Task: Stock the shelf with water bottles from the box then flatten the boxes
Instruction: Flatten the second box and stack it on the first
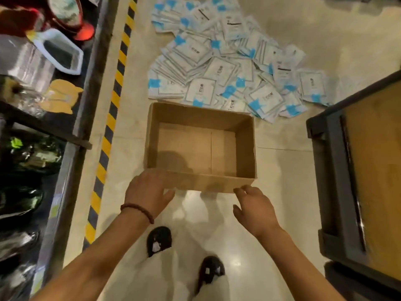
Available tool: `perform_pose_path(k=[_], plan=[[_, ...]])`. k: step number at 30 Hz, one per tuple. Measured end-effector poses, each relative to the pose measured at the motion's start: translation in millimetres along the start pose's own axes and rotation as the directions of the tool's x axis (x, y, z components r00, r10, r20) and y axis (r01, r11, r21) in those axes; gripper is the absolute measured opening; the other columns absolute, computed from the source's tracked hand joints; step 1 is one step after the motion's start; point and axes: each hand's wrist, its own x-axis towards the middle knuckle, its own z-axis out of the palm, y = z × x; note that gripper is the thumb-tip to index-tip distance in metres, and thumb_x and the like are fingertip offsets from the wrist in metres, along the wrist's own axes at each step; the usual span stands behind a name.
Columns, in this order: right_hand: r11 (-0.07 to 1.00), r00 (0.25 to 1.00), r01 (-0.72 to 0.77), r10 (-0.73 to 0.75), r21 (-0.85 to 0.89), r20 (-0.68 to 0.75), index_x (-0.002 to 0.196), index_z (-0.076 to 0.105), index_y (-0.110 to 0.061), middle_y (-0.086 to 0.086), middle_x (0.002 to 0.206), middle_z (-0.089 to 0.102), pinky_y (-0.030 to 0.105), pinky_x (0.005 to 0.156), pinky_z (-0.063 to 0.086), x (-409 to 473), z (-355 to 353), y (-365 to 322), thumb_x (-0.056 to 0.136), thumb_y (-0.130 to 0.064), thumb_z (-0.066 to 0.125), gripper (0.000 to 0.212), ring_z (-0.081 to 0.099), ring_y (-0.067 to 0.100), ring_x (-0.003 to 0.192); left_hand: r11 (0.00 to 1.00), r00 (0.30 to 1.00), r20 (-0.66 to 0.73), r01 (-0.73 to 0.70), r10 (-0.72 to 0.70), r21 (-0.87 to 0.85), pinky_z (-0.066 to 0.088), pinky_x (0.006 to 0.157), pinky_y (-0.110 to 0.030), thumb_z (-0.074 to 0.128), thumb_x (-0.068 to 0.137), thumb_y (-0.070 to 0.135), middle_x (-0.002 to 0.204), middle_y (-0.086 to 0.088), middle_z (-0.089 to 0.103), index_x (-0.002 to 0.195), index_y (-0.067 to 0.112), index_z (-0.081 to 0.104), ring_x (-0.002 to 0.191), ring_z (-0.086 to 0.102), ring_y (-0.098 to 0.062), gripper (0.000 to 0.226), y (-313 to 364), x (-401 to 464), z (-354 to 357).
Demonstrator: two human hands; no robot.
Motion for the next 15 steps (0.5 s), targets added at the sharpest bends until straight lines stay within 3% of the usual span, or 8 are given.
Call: perform_pose_path(k=[6, 10, 15], plan=[[0.996, 0.997, -0.075, 0.076, 0.040, -0.029, 0.128, 0.048, -0.016, 0.006, 0.129, 0.053, 0.034, 0.088, 0.046, 89.7, 92.1, 15.8, 0.095, -0.036, 0.046, 0.039, 0.048, 0.025, 0.116, 0.994, 1.000, 0.020, -0.008, 0.006, 0.110, 0.048, 0.083, -0.031, 0.052, 0.089, 0.043, 0.116, -0.005, 0.058, 0.118, 0.016, 0.056, 0.103, 0.055, -0.022, 0.041, -28.9, 65.8, 110.0], [0.997, 0.991, -0.071, 0.072, 0.013, -0.116, 0.128, 0.049, -0.017, 0.007, 0.125, 0.052, 0.033, 0.087, 0.042, 142.4, 139.6, 32.9, 0.096, -0.042, 0.043, 0.041, 0.045, 0.025, 0.115, 0.983, 0.998, -0.012, -0.062, 0.065, 0.175, 0.042, 0.098, -0.038, 0.047, 0.089, 0.053, 0.131, -0.006, 0.050, 0.130, 0.019, 0.047, 0.123, 0.043, -0.024, 0.053, -41.7, 106.9, 176.0], [0.995, 0.981, -0.020, 0.001, -0.095, -0.194, 0.130, 0.045, -0.020, 0.006, 0.131, 0.050, 0.045, 0.106, 0.030, 191.6, 185.6, 46.2, 0.096, -0.050, 0.036, 0.046, 0.042, 0.027, 0.124, 0.935, 0.988, 0.043, -0.155, 0.150, 0.319, 0.027, 0.107, -0.043, 0.028, 0.094, 0.056, 0.141, -0.003, 0.042, 0.136, 0.023, 0.039, 0.131, 0.035, -0.023, 0.054, -39.4, 146.5, 235.6]])
